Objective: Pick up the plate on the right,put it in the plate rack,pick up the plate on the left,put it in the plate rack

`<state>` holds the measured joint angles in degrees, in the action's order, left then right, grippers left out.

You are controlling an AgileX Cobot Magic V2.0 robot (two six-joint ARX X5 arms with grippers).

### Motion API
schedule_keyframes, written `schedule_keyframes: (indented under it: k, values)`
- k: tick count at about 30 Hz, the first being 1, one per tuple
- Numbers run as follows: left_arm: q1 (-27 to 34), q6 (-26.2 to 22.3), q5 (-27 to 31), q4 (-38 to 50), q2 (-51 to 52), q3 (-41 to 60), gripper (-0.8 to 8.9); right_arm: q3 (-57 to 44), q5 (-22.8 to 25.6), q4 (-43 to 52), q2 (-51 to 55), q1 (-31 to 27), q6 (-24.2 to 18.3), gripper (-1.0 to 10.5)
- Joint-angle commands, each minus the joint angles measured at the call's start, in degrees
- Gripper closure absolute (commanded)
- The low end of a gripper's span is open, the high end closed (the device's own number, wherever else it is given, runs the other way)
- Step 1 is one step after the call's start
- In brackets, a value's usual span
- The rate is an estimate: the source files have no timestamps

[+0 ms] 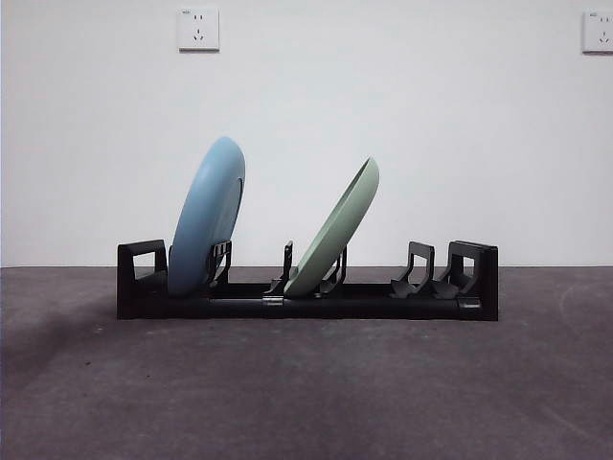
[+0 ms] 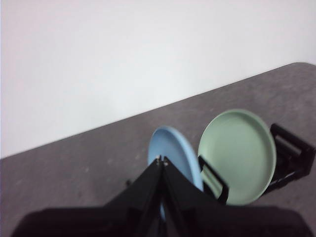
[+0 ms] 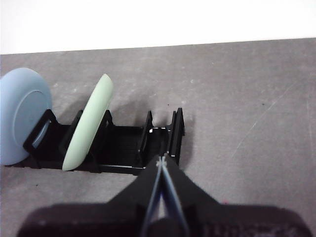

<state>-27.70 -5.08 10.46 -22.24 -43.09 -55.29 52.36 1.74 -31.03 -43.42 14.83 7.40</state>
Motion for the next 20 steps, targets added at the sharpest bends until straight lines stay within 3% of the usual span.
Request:
schedule_keyframes:
  k: [1, 7, 12, 17, 20]
  values:
    - [1.1, -0.4, 0.1, 0.1, 3.7, 6.2, 8.22, -6.4, 1.6, 2.7, 3.4, 0.5, 2.4, 9.6]
    - [1.6, 3.8, 0.3, 1.9, 14.6, 18.6, 8.21, -15.7, 7.8, 3.9, 13.9, 3.0, 4.0, 9.6]
    - [1.6, 3.8, 1.7, 2.0, 18.9, 20.6, 8.17, -16.6, 7.8, 3.7, 17.0, 3.5, 5.0, 9.5]
    - [1.6, 3.6, 1.6, 0.0, 18.8, 20.6, 8.17, -16.6, 7.6, 3.3, 16.5, 3.7, 17.4, 9.5]
    - [1.5, 3.6, 1.4, -1.3, 18.3, 20.6, 8.17, -16.6, 7.7, 3.3, 15.8, 3.6, 19.1, 9.5]
